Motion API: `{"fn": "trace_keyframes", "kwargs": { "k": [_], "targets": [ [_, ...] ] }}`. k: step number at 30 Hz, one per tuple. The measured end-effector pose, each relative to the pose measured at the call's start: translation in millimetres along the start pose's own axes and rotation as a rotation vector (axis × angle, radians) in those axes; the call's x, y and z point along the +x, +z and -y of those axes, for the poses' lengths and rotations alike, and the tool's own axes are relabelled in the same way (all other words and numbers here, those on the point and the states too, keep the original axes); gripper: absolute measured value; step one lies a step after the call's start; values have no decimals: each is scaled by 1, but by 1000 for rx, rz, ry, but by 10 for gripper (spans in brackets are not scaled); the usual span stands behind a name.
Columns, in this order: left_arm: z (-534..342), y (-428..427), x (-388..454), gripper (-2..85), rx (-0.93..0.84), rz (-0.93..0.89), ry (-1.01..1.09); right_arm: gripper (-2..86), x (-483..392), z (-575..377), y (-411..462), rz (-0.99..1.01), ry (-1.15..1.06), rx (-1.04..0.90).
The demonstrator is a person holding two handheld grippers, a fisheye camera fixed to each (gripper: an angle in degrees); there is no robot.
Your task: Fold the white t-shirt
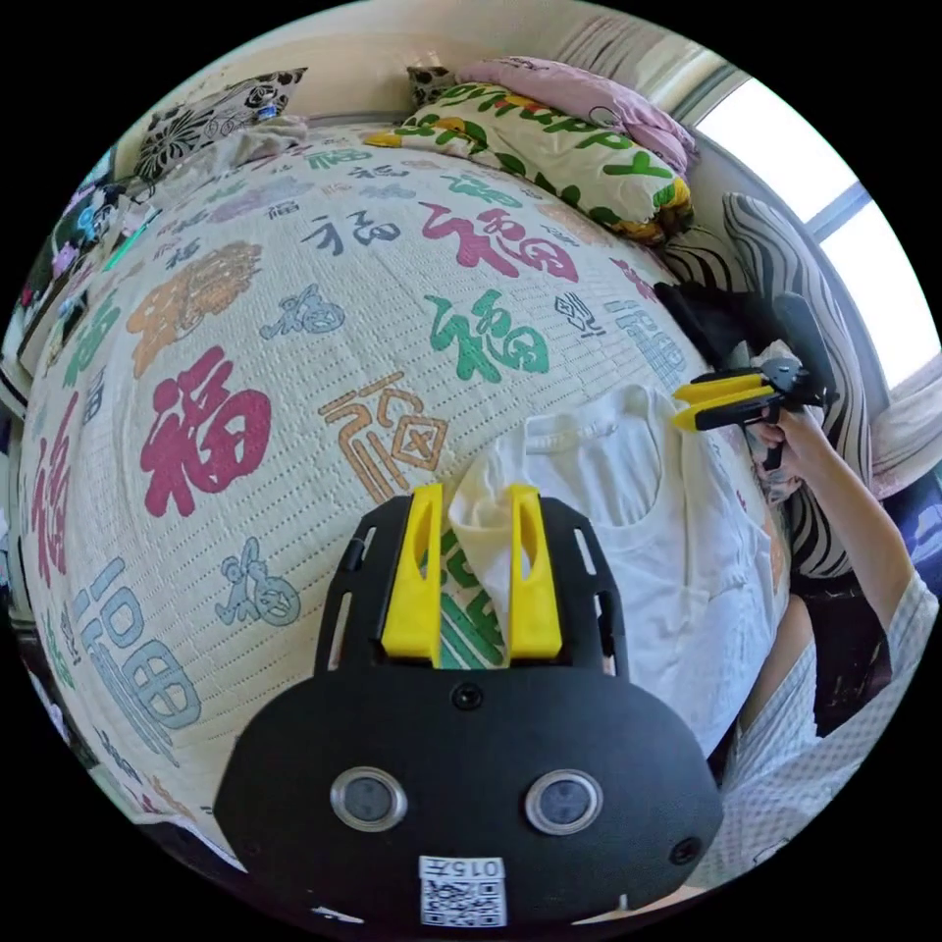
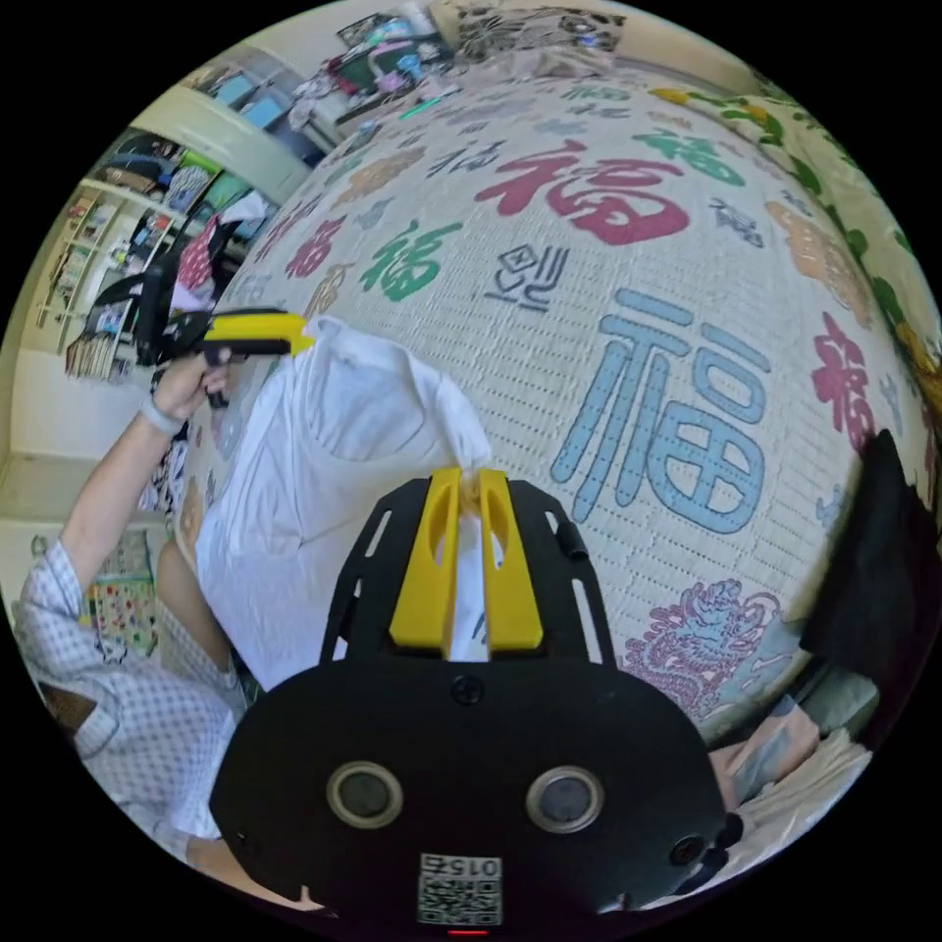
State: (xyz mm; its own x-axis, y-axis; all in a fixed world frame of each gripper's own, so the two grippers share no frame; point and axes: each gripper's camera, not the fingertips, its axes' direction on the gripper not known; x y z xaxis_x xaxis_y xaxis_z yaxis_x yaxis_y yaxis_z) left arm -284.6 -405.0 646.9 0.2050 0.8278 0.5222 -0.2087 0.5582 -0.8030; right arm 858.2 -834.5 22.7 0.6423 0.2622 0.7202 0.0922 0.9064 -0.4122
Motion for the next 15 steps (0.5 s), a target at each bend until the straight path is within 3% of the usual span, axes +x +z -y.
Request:
{"fn": "trace_keyframes", "kwargs": {
  "k": [4,8,11,15],
  "targets": [
    [8,-8,-1,9,-58,-53,40,24,-4,-8,-11,36,-56,-88],
    [20,-32,-10,3,-23,-91,17,10,4,-22,-54,-21,-5,-4],
    [37,-48,-3,3,-22,-74,40,7,9,-26,-82,50,26,36],
    [60,-58,18,4,-60,-16,102,5,-12,-26,-97,-85,-10,-14]
  ]
}}
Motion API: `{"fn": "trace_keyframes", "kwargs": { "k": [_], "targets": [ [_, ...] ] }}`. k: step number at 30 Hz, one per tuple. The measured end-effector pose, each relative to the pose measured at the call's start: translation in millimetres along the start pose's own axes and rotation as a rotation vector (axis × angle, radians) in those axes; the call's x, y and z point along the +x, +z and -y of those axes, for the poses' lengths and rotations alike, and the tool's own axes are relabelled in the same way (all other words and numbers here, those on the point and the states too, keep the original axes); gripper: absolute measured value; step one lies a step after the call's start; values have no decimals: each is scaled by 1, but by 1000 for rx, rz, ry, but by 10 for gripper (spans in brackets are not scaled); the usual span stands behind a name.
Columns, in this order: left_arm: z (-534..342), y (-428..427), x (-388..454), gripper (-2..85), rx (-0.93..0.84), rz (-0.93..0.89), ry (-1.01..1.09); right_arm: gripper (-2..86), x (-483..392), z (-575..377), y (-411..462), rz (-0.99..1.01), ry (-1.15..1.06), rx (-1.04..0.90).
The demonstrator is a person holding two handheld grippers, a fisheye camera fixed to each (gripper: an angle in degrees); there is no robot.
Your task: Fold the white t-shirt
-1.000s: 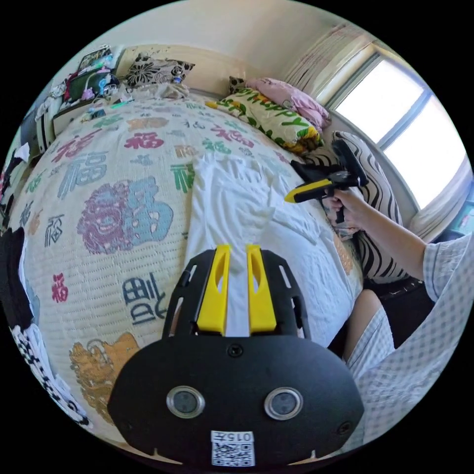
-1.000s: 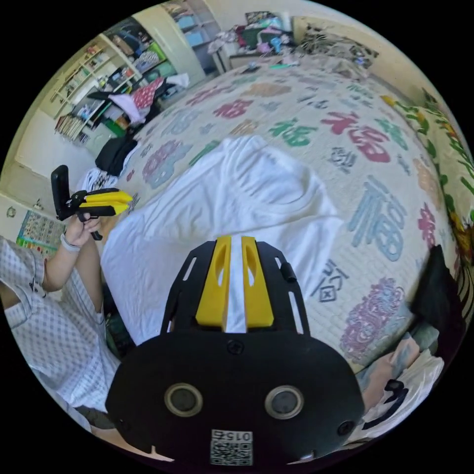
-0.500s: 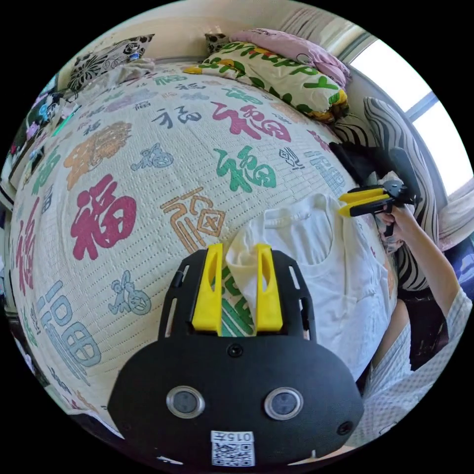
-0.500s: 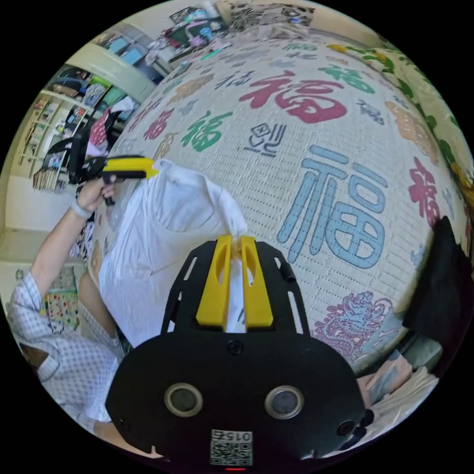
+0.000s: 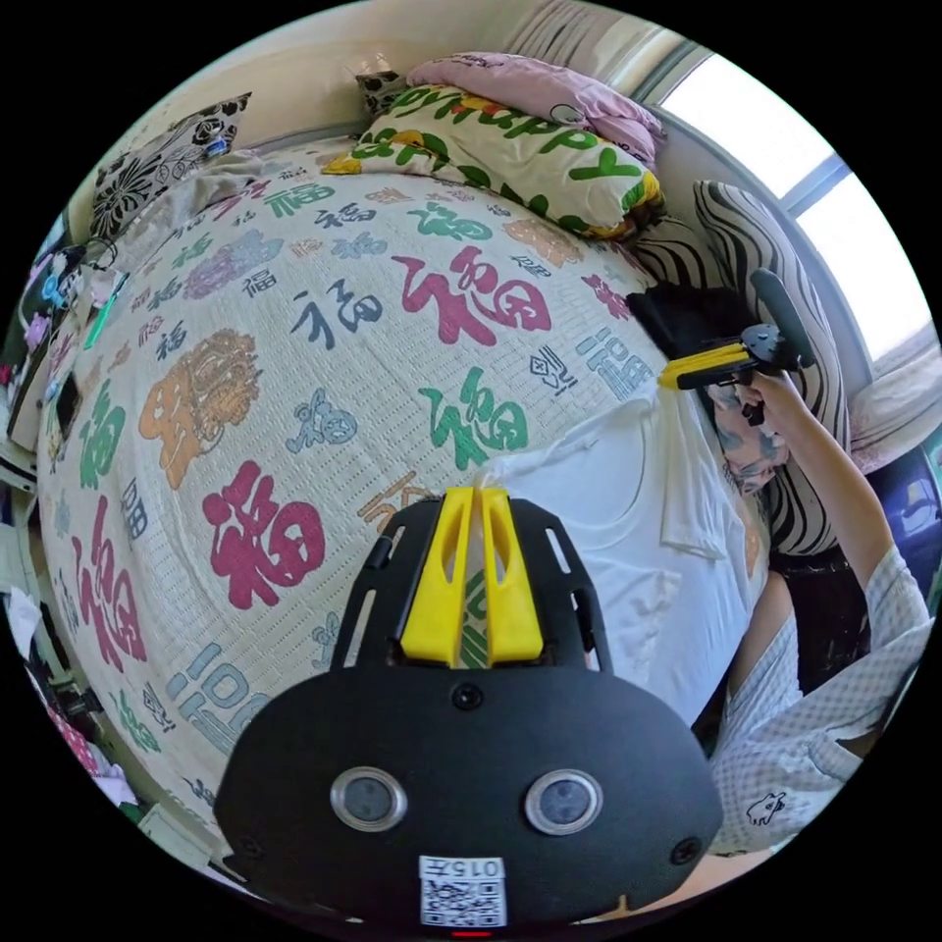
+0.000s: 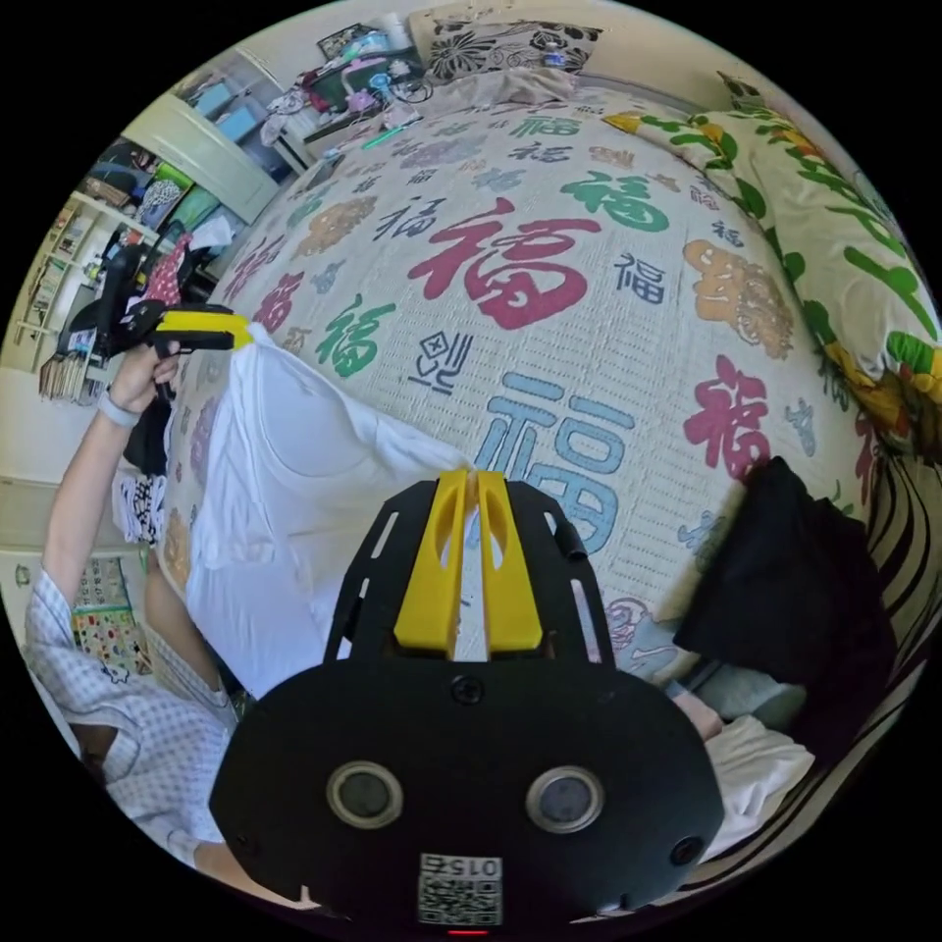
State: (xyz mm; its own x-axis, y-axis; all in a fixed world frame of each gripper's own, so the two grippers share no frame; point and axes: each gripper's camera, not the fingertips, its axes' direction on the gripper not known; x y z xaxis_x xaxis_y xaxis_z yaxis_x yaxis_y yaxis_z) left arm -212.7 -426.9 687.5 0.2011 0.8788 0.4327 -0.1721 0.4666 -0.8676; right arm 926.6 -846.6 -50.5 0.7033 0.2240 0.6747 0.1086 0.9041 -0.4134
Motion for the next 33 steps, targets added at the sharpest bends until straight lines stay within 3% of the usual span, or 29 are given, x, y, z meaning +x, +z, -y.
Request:
{"fn": "trace_keyframes", "kwargs": {
  "k": [8,14,22,28,33],
  "targets": [
    [3,-51,1,6,192,74,-79,5,-5,-22,-56,29,153,235],
    [-62,-78,24,8,246,6,17,6,-45,-89,-77,103,36,263],
    [-305,-116,136,5,312,-207,156,7,-167,-297,-91,268,-214,287],
    [-466,-67,201,-5,163,-180,-6,11,-259,-427,-21,248,-218,110],
    [-532,-53,207,-1,130,-152,-152,22,-307,-487,31,61,-225,-5]
  ]
}}
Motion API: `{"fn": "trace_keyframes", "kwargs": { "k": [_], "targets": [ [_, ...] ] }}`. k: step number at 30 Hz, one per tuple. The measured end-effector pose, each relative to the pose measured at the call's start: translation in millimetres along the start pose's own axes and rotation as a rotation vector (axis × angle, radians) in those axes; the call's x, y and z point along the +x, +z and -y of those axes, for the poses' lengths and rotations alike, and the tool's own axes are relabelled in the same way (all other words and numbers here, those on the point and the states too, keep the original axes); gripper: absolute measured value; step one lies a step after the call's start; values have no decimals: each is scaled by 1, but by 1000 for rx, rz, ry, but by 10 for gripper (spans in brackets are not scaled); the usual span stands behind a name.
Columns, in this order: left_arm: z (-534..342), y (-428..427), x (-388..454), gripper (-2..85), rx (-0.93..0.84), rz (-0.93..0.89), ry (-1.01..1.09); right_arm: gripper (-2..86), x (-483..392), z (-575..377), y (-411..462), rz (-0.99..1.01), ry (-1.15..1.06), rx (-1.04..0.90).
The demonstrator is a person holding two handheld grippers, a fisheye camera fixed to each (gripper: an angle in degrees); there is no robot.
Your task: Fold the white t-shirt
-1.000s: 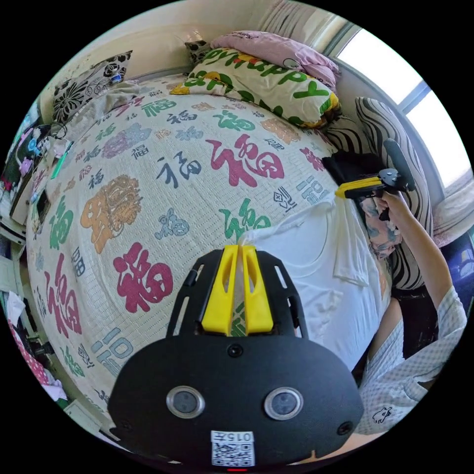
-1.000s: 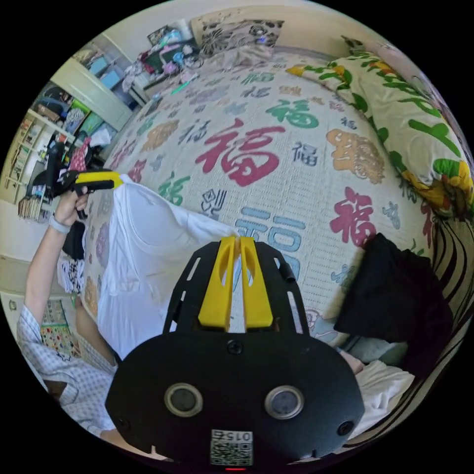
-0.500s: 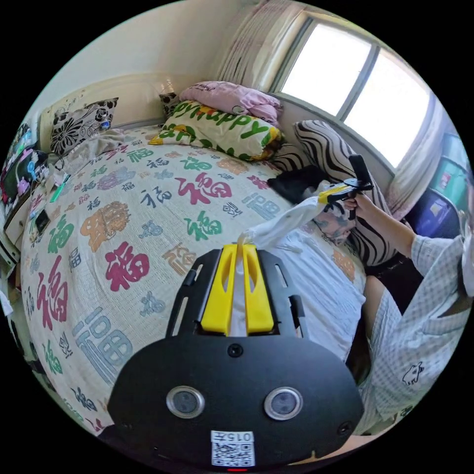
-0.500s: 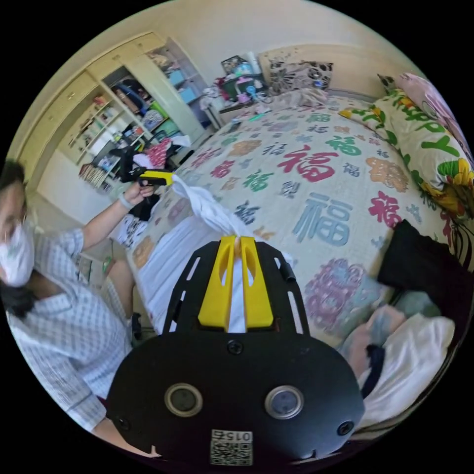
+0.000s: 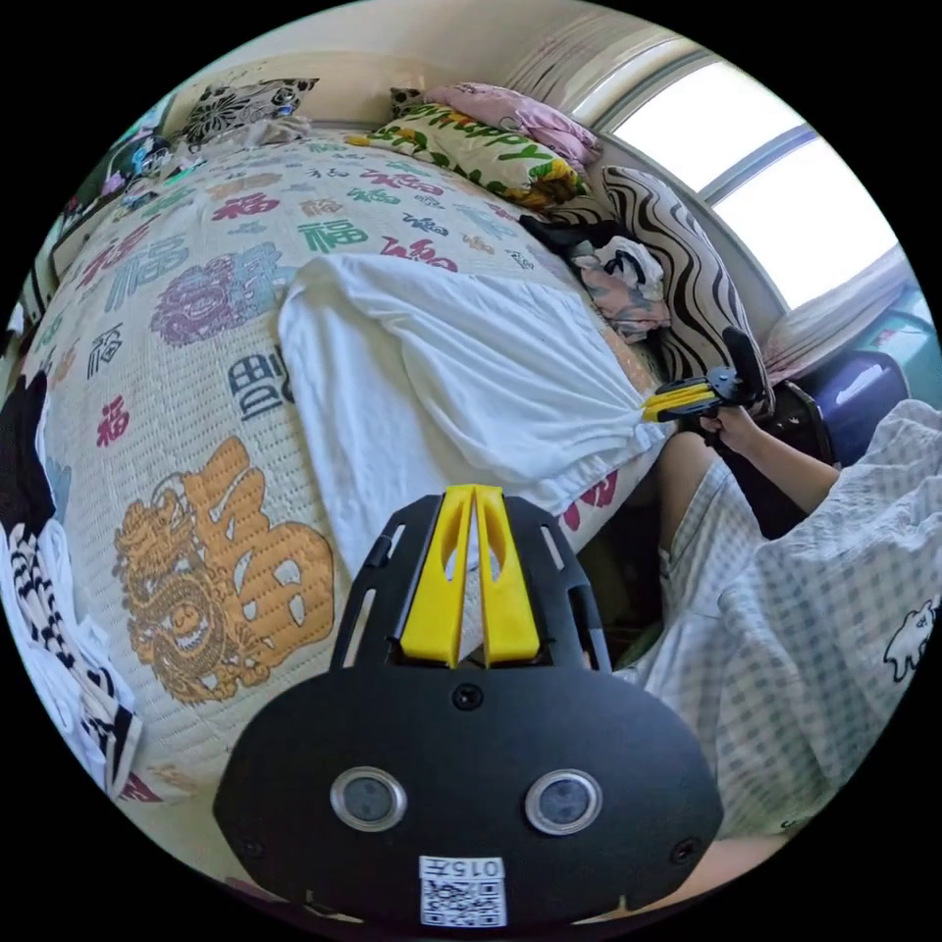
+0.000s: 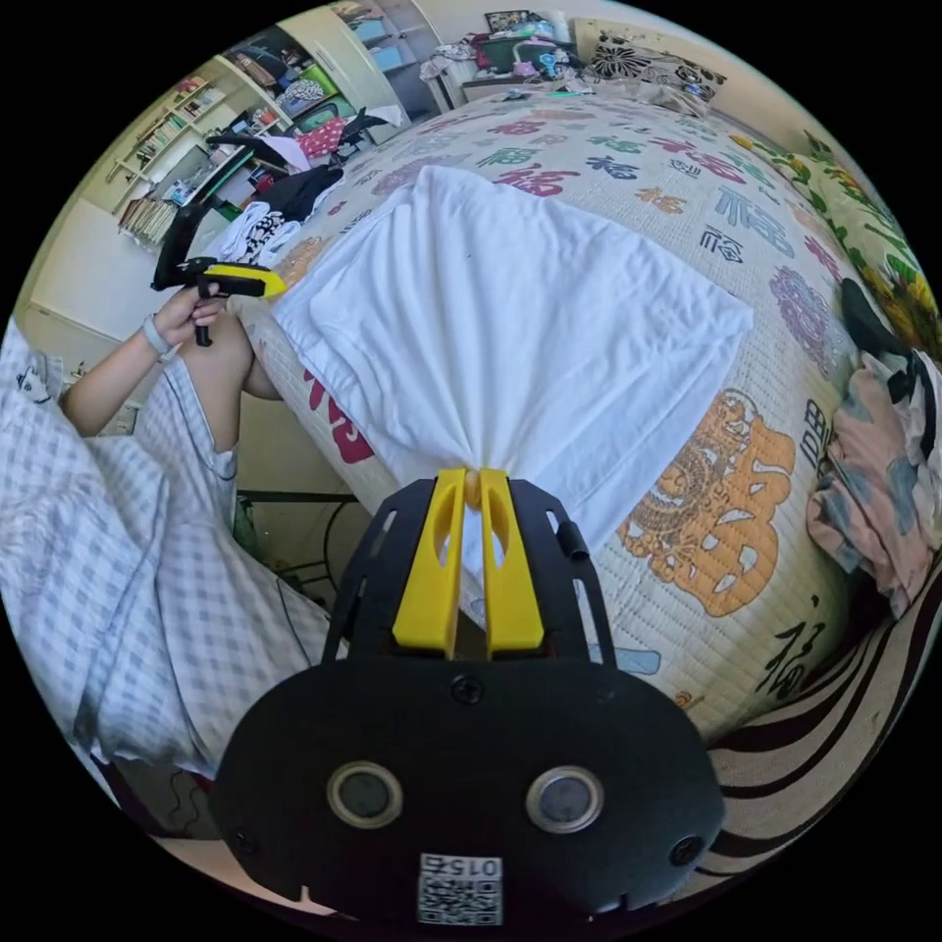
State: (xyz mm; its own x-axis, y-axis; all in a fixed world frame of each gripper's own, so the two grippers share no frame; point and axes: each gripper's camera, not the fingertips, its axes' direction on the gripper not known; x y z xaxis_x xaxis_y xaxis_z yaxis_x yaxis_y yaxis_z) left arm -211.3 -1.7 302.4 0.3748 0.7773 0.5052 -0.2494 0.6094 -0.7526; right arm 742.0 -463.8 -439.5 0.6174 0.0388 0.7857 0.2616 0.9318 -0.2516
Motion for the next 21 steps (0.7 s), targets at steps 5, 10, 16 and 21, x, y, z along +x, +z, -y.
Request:
{"fn": "trace_keyframes", "kwargs": {
  "k": [5,10,16,21],
  "targets": [
    [-16,-16,5,77,98,-40,-87,43,-24,-17,4,-26,24,18],
    [-9,23,-13,63,90,-130,-286,48,-39,-27,13,-32,47,2],
    [-34,2,-21,-5,129,-150,-357,42,-62,-46,15,-27,67,11],
    [-76,-47,-28,-1,190,-69,-374,36,-86,-67,12,-64,26,38]
  ]
}}
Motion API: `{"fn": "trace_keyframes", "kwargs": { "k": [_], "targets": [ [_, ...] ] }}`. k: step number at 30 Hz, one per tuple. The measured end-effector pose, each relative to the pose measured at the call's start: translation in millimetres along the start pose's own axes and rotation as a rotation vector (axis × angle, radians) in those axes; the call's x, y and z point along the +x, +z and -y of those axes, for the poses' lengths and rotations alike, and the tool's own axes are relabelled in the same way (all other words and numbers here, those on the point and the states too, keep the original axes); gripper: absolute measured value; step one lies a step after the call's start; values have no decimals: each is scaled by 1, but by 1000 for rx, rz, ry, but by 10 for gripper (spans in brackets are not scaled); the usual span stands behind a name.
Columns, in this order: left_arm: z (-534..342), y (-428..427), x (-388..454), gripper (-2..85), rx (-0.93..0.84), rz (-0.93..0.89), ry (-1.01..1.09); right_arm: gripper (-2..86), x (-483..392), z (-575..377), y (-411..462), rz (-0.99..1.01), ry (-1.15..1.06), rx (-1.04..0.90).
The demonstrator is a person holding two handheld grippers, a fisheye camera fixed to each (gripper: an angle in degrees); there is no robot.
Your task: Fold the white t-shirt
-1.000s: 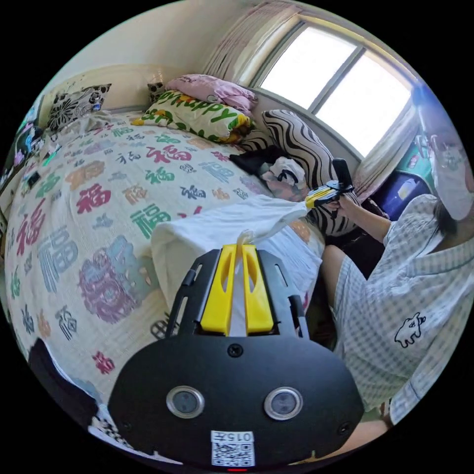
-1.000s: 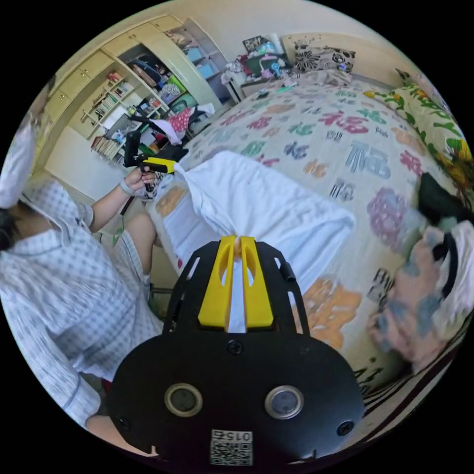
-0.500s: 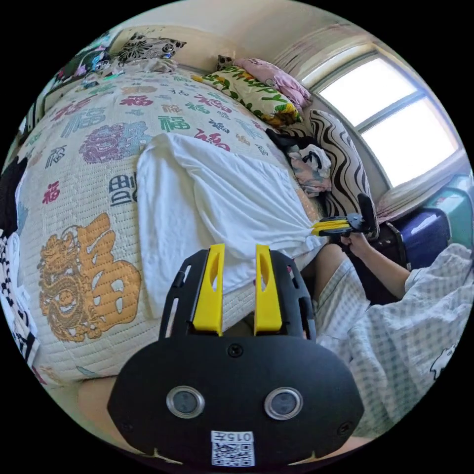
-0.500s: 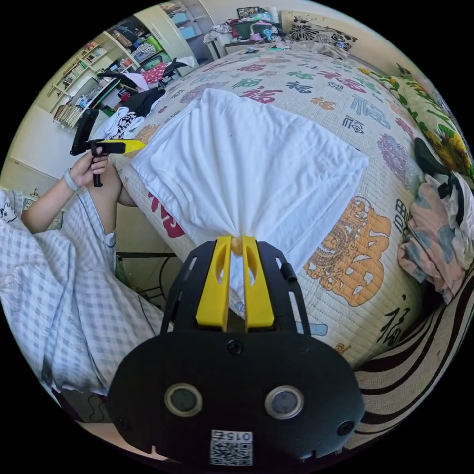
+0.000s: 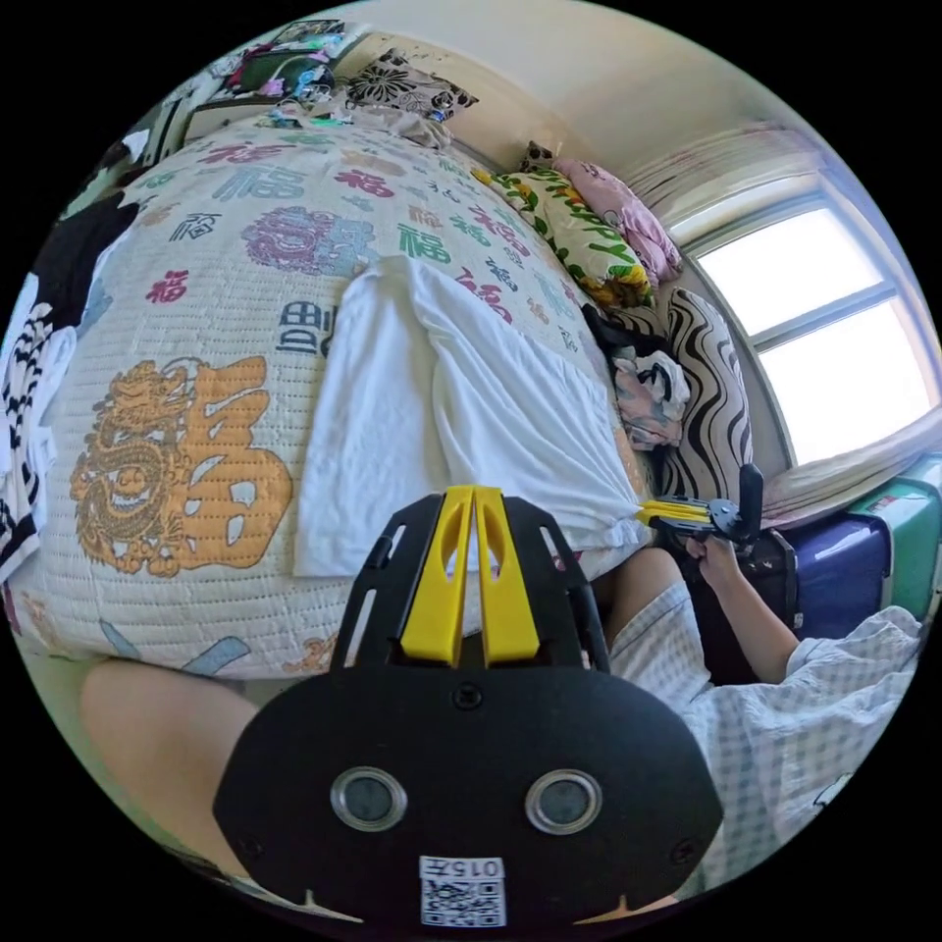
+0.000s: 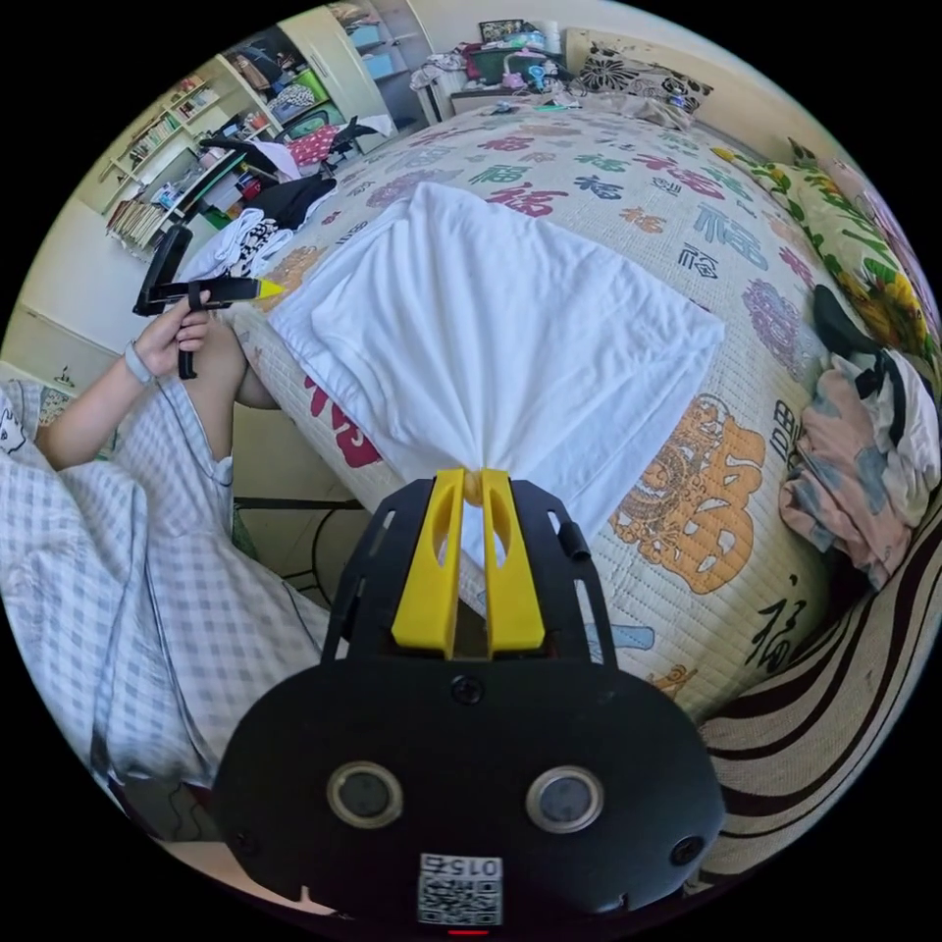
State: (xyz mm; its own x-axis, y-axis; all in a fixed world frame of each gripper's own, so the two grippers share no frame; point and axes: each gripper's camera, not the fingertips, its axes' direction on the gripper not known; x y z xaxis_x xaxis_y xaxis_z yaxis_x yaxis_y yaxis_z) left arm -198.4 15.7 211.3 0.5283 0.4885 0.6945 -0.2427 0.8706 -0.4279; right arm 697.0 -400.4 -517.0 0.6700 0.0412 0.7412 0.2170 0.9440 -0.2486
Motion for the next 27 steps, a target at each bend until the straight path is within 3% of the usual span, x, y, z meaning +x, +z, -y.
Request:
{"fn": "trace_keyframes", "kwargs": {
  "k": [5,10,17,21,27],
  "targets": [
    [0,21,-21,59,-55,-128,-72,35,-5,-9,12,13,25,-20],
    [7,55,-12,2,-66,-132,-93,35,-8,-17,14,19,35,-28],
    [-16,-3,-31,4,-1,-81,-125,36,-12,-33,2,4,1,-9],
    [-16,9,-46,62,-30,-140,-197,34,-8,-38,3,18,5,-8],
    [-9,37,-34,1,-36,-133,-208,35,-4,-42,2,1,5,-32]
  ]
}}
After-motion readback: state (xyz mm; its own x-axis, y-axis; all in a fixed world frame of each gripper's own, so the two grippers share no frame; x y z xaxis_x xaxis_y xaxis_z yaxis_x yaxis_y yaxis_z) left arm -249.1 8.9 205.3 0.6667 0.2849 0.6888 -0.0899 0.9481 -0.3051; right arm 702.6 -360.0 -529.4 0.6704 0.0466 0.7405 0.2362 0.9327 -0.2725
